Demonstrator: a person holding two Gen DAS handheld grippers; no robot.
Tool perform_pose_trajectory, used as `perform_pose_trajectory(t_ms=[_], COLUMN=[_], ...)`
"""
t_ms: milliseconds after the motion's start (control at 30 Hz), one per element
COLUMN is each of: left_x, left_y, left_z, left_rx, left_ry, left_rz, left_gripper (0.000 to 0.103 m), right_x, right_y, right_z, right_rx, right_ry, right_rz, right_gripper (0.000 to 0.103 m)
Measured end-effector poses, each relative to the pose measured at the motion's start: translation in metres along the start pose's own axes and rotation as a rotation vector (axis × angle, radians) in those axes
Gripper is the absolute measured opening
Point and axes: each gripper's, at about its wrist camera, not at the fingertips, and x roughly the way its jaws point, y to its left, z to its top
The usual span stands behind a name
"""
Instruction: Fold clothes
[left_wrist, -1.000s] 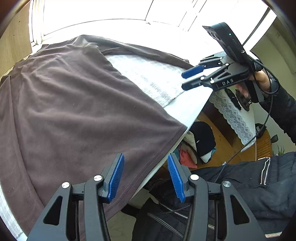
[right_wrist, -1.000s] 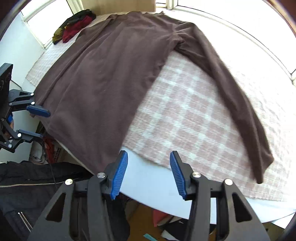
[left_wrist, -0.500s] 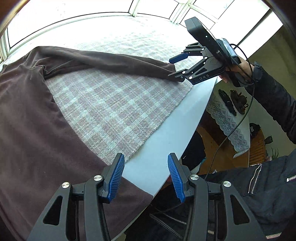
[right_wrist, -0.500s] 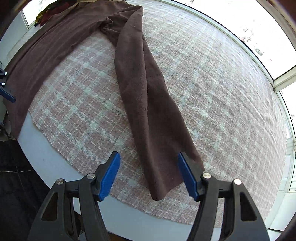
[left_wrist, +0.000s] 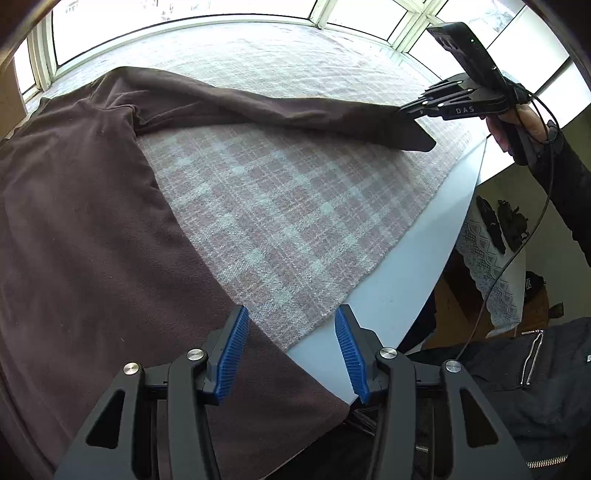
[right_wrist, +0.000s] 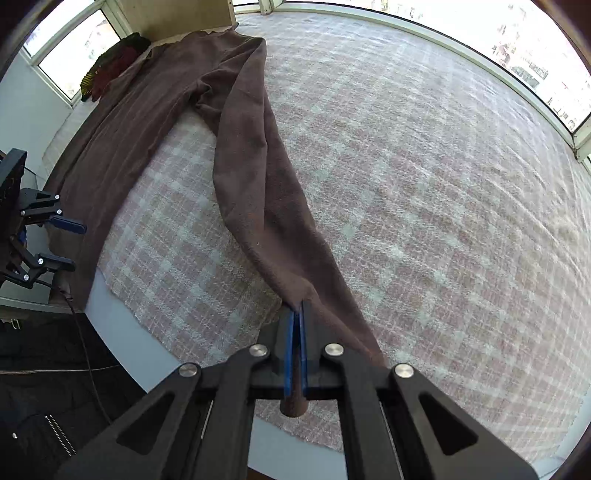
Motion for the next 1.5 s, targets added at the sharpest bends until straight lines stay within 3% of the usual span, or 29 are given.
perform_pose_trajectory(t_ms=[67,133,200,233,267,300,433,667,800,1000,1067,1133,1300,1500], left_x=[-0.001,-0.003,-0.006,-0.008,-0.01,-0.011,-0.019,-0.012,-0.003,-0.007,-0.005,0.003,0.048,0.085], left_y=[0.009,0.015,0.018,0.019,0.02,0.021,0.024,0.032,0.053,0.102,0.115,0.125,0.14,0.17], left_z=[-0.002,-0.005,-0.005,-0.005,-0.004,-0.001,0.024,0.108,0.147,0.19,0.204,0.219,0.259,0.282], left_rx=[-0.03,-0.051,-0.054,-0.053,-0.051,-0.048,-0.015,0.114,0.143,0.077,0.056,0.045,0.027,-0.086], left_ry=[0.0,-0.001,-0.001,0.0,0.001,0.001,-0.012,-0.048,-0.055,-0.082,-0.079,-0.064,0.006,0.035], left_rz=[0.006,0.005,0.006,0.009,0.012,0.008,0.005,0.064,0.146,0.204,0.205,0.218,0.184,0.15], left_gripper=[0.047,0.047,0.047,0.047,0.047,0.047,0.047,0.047,0.047,0.047,0.047,0.047,0.047,0.047], right_x=[-0.018,-0.022,-0.017,-0.015,-0.015,-0.015,-0.021,-0.009,0.001,0.018,0.022,0.026,0.032,0.024], right_y=[-0.043,-0.09,-0.106,-0.108,-0.108,-0.105,-0.094,-0.092,-0.1,-0.101,-0.1,-0.098,-0.099,-0.101], right_z=[0.009,0.013,0.012,0.011,0.009,0.007,-0.008,-0.062,-0.069,-0.052,-0.048,-0.045,-0.04,-0.043], right_rx=[0.132,0.27,0.273,0.269,0.267,0.264,0.266,0.427,0.487,0.479,0.476,0.463,0.453,0.434], right_ry=[-0.052,-0.056,-0.01,0.002,0.01,0.012,-0.024,-0.053,-0.071,-0.055,-0.056,-0.045,-0.064,-0.077], right_rz=[-0.031,-0.161,-0.237,-0.258,-0.252,-0.225,-0.191,-0.022,-0.016,0.012,0.011,0.003,0.028,0.036], right_gripper=[0.003,0.006,0.013,0.022,0.028,0.042,0.052,0.053,0.053,0.052,0.043,0.021,0.019,0.019])
